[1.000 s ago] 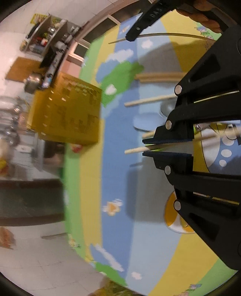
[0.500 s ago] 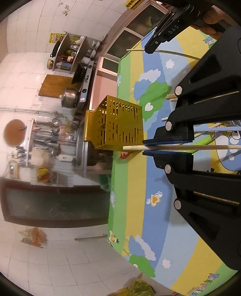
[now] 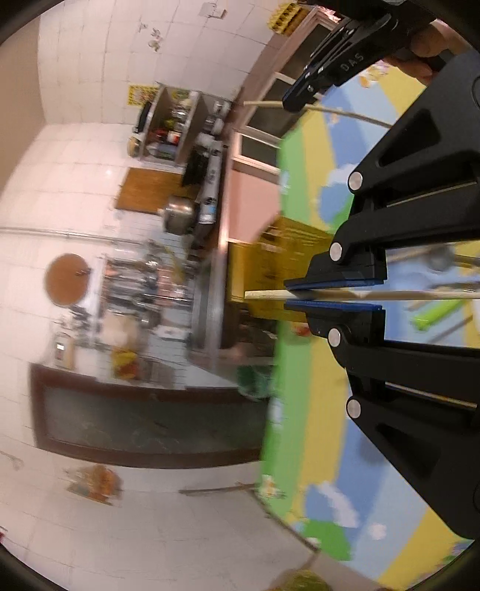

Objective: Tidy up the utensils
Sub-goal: 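Lift both chopsticks and drop them into the yellow slotted holder, then lower the right tool and grasp another wooden chopstick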

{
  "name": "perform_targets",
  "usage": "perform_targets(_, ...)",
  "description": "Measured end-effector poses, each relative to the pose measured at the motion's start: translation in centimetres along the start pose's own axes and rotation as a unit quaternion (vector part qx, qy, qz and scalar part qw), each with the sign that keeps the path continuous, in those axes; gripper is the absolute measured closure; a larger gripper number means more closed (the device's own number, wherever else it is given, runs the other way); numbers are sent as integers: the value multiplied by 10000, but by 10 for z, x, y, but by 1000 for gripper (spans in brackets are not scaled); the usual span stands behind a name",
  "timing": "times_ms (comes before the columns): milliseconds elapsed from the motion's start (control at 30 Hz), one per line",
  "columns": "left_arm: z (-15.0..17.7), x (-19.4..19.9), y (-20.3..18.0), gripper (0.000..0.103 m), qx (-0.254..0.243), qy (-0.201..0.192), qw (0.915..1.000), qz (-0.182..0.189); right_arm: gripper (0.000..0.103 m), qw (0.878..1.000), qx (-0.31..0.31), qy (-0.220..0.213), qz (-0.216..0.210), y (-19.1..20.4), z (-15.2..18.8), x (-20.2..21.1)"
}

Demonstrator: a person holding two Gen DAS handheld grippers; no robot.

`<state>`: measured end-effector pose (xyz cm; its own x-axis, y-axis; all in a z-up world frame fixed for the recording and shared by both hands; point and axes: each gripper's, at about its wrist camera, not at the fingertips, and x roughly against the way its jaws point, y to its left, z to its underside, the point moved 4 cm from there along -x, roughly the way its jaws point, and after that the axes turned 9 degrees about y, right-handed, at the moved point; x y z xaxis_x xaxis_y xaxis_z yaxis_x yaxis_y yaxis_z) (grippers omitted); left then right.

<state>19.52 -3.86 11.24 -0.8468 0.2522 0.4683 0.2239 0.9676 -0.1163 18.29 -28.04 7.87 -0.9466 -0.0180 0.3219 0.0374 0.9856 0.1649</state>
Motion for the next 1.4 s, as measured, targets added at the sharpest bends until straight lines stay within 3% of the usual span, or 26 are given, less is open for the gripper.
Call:
perform_targets(300,-126,-34,-18,98,-32,-1269,9919,60,97,9949,21,-974,-257,15,-105,-57)
perform_targets(433,-154,-66,-28,98,-109,-1480,9889,58,97,9922,-220,-1151,-428,15,-129,-102)
perform_targets(567,-156,-112,-35,98,-307,-1439,9890,-132,97,9915,-242,-1174,-499,20,-133,-141)
perform_targets(667,-142,-147,-27,98,-256,-1182,9925,-152,97,9929,-143,-1073,-494,24,-117,-165)
perform_targets(800,-117,-179,-12,98,-129,-862,9960,-174,97,9962,15,-732,-474,25,-87,-192)
perform_targets(967,-100,-190,4,98,13,-481,9987,-160,96,9989,198,-125,-395,21,-59,-207)
perform_targets(1000,-99,-187,8,89,27,-401,9990,-175,96,9991,242,-7,-355,21,-55,-206)
perform_targets(1033,-99,-186,10,68,50,-354,9992,-188,96,9991,291,103,-291,20,-53,-203)
perform_targets(1100,-100,-168,20,36,216,-361,9988,-256,64,9990,290,301,-152,17,-54,-193)
perform_targets(1133,-101,-160,22,27,245,-391,9985,-288,30,9992,221,315,-118,15,-55,-187)
perform_targets(1267,-100,-123,36,18,169,-116,9989,-432,28,9989,163,415,108,8,-62,-155)
perform_targets(1333,-97,-103,44,6,196,-5,9983,-546,28,9970,128,728,215,5,-59,-138)
perform_targets(1400,-89,-86,53,5,216,84,9978,-622,28,9942,147,1016,311,3,-52,-129)
